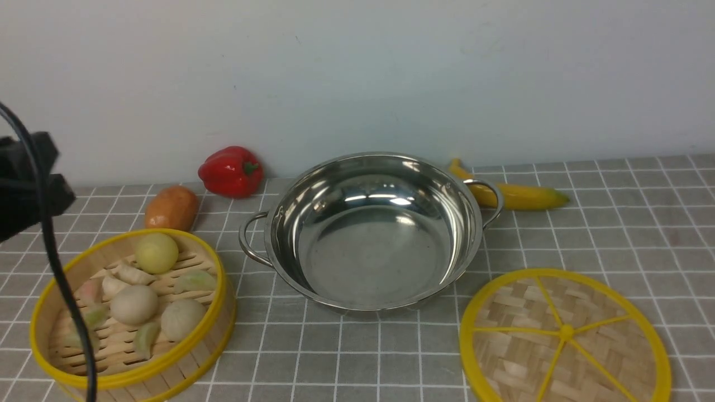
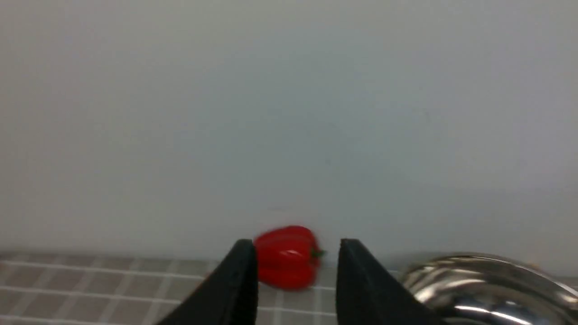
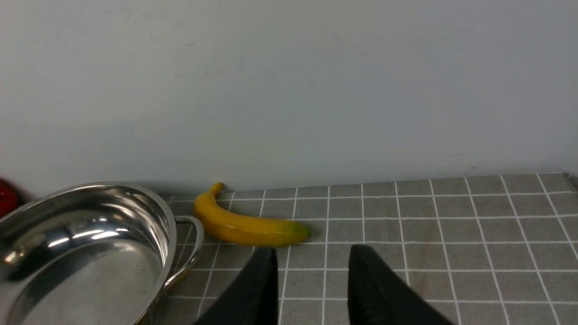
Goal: Place the steamer in the pot on the grey tablecloth, and put the lid on the steamer.
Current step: 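Grasp the rim of the steamer basket holding the buns with the left gripper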
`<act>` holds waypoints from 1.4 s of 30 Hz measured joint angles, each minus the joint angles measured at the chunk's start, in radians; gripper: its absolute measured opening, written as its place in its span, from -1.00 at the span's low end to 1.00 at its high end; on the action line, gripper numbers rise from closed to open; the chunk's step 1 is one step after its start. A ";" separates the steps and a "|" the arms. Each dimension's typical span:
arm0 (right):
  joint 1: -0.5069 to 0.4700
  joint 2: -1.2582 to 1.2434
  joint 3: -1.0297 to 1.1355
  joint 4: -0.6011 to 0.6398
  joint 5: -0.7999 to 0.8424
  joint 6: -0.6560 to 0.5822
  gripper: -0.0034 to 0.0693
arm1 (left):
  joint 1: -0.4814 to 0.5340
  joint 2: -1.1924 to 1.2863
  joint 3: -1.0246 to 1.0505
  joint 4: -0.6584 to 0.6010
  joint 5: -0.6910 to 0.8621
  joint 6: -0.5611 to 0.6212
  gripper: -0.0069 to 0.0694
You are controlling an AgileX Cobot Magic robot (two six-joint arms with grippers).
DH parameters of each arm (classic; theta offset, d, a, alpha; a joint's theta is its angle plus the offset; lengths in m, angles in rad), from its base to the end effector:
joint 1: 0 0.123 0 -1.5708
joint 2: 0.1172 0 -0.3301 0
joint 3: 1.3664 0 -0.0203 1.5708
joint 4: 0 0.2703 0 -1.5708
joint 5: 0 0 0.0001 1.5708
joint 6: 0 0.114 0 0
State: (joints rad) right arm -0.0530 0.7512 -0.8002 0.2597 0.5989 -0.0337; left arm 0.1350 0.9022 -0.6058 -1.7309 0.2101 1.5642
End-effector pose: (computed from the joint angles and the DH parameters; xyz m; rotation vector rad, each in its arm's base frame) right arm 0.1541 0.0084 0.3829 0.1451 2.0149 0.2286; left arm 0.2068 0.0043 0.3485 -0.1145 1.7429 -0.2068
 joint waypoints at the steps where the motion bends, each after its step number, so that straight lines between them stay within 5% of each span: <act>1: 0.000 0.007 0.000 0.000 -0.004 -0.001 -0.24 | 0.000 0.059 0.000 0.003 0.114 -0.095 -0.18; 7: 0.000 0.012 -0.001 -0.002 -0.026 -0.016 -0.24 | 0.001 0.229 -0.005 0.176 0.403 -0.389 -0.18; 13: 0.000 0.012 -0.002 -0.002 -0.027 -0.023 -0.24 | 0.138 0.424 -0.115 0.713 0.523 -0.869 -0.18; 20: 0.000 0.012 -0.002 -0.002 -0.009 -0.023 -0.24 | 0.339 0.471 -0.370 1.116 0.527 -1.200 -0.18; 28: 0.004 0.012 -0.002 -0.002 0.028 -0.023 -0.24 | 0.346 0.629 -0.476 1.466 0.625 -1.345 -0.18; 42: 0.083 0.012 -0.002 0.001 0.037 -0.023 -0.24 | 0.344 0.838 -0.478 1.507 0.601 -1.344 -0.18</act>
State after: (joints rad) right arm 0.0296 0.7628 -0.8020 0.2607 0.6358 -0.0566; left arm 0.4793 1.7400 -1.0836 -0.2236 0.8108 0.2202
